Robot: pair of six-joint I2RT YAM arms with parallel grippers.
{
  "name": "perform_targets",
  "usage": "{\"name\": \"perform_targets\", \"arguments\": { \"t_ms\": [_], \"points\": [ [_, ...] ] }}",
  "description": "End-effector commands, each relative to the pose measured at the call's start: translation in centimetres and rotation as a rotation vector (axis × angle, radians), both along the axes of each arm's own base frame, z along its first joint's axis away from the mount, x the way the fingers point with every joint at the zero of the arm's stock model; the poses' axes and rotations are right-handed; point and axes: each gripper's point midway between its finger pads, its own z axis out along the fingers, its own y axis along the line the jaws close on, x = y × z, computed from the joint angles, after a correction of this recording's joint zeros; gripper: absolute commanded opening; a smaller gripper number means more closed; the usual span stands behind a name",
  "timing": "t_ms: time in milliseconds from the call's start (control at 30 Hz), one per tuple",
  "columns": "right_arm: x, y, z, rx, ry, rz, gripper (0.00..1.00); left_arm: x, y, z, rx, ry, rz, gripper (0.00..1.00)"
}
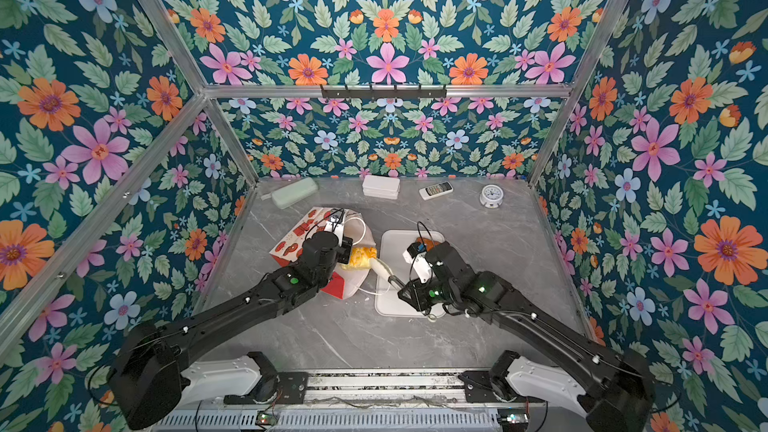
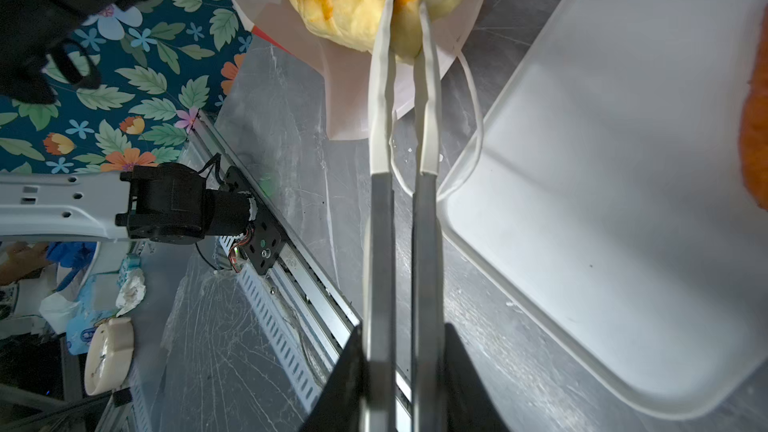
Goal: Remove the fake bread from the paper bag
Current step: 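Pinch the yellow pastry with the tongs and pull it out, then place the yellow pastry on the tray beside the orange croissant, release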
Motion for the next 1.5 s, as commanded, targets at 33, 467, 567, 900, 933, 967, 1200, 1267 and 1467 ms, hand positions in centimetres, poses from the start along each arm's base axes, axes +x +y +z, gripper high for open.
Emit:
{"name": "perform_targets", "arguments": {
  "t_ms": [33,467,567,900,933,967,1200,1267,1467],
  "points": [
    [-1.0,-3.7,0.2,-0.074,-0.018,-0.098,0.18,0.8,0.5,1.3,-0.041,-0.046,0.060,0.00],
    [2.1,-6.7,-2.0,-0.220,-0.091,-0.285,0.18,-0.3,2.5,1.1,-0.049,-0.069,0.107,0.00],
    [4.0,-5.8,-2.8,-0.203,-0.081,-0.300,0.18,-0.8,2.9,1.0,-0.042,-0.070,0.109,0.00],
    [9.3,-3.9,-5.1,-0.219,-0.057,-0.288,0.18,-1.6,3.7,1.3,-0.055,-0.087,0.103,0.00],
    [9.8,-3.8,-5.2,-0.210,-0.052,-0.286,0.18,-1.6,3.7,1.4,-0.056,-0.088,0.101,0.00],
    [10.2,-3.6,-5.3,-0.204,-0.048,-0.281,0.18,-1.6,3.6,1.3,-0.057,-0.088,0.099,0.00],
    [12.0,-2.8,-7.3,-0.242,0.007,-0.251,0.18,-1.7,3.2,0.9,-0.074,-0.082,0.074,0.00],
    [12.2,-2.6,-8.0,-0.253,0.025,-0.240,0.18,-1.8,3.2,0.7,-0.080,-0.081,0.071,0.00],
    [12.8,-3.4,-9.2,-0.322,0.060,-0.279,0.19,-2.0,3.3,0.0,-0.085,-0.071,0.069,0.00]
  ]
}}
